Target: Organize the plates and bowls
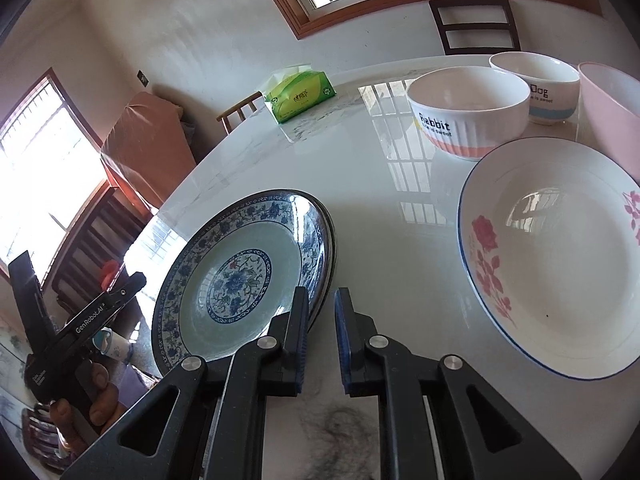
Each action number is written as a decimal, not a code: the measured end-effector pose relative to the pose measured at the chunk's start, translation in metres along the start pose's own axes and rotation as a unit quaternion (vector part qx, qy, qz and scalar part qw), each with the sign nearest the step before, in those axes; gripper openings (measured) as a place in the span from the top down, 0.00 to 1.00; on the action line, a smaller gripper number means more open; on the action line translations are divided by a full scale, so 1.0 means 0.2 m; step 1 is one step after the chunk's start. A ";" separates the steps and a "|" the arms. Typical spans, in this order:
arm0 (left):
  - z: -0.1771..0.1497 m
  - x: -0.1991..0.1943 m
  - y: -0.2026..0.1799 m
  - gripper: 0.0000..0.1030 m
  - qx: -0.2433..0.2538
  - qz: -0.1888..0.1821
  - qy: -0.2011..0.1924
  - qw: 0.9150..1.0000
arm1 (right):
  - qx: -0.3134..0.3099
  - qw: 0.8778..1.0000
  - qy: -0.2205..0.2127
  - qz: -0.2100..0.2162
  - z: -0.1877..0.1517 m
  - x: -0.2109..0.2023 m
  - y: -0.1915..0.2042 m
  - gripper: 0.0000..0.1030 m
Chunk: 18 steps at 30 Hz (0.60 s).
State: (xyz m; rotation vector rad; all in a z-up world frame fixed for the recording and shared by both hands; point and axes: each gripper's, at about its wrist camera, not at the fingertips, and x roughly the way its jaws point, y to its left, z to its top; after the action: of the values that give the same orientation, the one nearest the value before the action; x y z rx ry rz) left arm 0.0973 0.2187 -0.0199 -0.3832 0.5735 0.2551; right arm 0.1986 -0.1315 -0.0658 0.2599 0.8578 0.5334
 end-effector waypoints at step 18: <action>-0.10 0.38 -1.10 0.65 0.139 -0.208 0.232 0.940 | 0.153 0.983 -0.074 -0.064 0.01 -0.58 -0.83 0.83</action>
State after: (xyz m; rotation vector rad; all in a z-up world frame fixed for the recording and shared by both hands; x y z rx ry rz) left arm 0.2234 0.0218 -0.0175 -0.2803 0.9597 -0.3334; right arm 0.1944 -0.3346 -0.0603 0.5160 0.8038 0.2554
